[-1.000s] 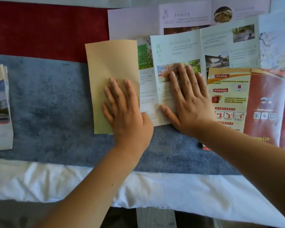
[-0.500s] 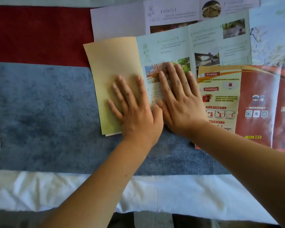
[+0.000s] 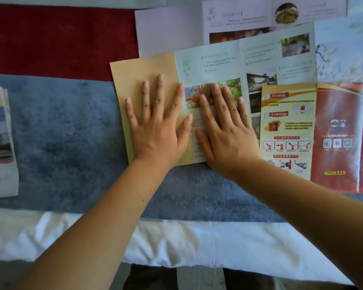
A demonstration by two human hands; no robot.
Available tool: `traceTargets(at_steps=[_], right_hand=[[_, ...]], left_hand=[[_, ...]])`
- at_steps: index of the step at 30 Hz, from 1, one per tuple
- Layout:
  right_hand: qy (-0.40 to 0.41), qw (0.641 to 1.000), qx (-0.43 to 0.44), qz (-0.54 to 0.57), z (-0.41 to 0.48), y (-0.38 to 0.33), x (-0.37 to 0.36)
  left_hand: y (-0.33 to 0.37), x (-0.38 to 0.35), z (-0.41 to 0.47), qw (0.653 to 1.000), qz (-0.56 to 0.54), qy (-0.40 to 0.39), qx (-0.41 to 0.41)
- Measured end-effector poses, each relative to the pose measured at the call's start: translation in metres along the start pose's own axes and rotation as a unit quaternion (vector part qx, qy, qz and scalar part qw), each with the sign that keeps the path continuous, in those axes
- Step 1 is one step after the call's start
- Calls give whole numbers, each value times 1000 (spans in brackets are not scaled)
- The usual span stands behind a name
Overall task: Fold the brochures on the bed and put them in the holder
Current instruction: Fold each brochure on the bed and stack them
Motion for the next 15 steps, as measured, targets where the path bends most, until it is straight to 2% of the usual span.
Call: traceTargets(at_steps=[8, 15], right_hand=[[1, 999, 23, 30, 26, -56, -9], [-22, 1000, -10, -12, 28, -31, -11]], left_hand=[[-83, -21, -22, 1000, 7, 26, 8], [-154, -42, -54, 999, 23, 22, 19]])
Point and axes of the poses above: each hand's wrist, its own z-axis towards the middle knuckle, its own x-axis out of the back of the hand, y = z × x, the point moved 10 cm from there along z, towards the middle knuckle, and after that the axes turned 13 degrees about z, right-handed, at the moved point
